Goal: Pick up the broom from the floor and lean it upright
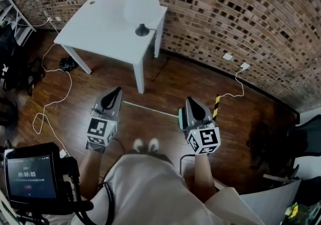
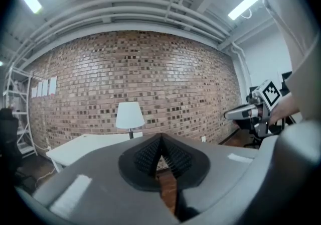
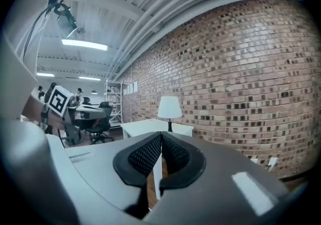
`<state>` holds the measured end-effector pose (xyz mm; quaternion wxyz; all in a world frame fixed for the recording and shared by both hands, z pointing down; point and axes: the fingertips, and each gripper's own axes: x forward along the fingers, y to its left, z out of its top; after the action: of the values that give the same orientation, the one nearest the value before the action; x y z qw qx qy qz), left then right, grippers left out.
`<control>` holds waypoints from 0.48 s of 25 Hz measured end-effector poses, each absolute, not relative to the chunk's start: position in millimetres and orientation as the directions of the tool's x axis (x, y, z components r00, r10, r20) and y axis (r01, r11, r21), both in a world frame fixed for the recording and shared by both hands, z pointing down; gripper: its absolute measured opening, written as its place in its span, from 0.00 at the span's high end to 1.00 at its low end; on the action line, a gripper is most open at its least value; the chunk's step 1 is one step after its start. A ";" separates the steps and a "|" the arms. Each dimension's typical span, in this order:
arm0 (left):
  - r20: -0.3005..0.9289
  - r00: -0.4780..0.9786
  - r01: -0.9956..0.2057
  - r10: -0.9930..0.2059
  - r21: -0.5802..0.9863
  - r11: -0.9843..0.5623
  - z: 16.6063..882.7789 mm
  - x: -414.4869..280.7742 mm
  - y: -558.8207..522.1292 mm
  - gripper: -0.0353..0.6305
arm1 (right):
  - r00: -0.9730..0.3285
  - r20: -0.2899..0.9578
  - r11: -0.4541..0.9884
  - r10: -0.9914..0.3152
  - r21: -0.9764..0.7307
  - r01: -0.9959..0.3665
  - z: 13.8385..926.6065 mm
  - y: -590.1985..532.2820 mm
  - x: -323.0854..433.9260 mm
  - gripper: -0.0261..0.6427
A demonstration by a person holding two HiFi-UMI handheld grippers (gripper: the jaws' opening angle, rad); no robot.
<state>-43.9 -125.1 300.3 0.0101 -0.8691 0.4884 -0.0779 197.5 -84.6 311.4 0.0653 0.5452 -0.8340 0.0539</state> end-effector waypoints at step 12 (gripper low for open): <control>0.175 0.365 -0.923 -0.914 -0.055 -0.380 340.1 -98.0 -165.6 0.94 | -0.553 0.319 0.573 -0.770 -0.036 -0.819 373.2 -145.5 150.5 0.92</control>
<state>-98.0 -165.6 340.1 -0.0262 -0.8259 0.5563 -0.0885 150.5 -145.5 373.2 0.1353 0.4530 -0.8765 0.0904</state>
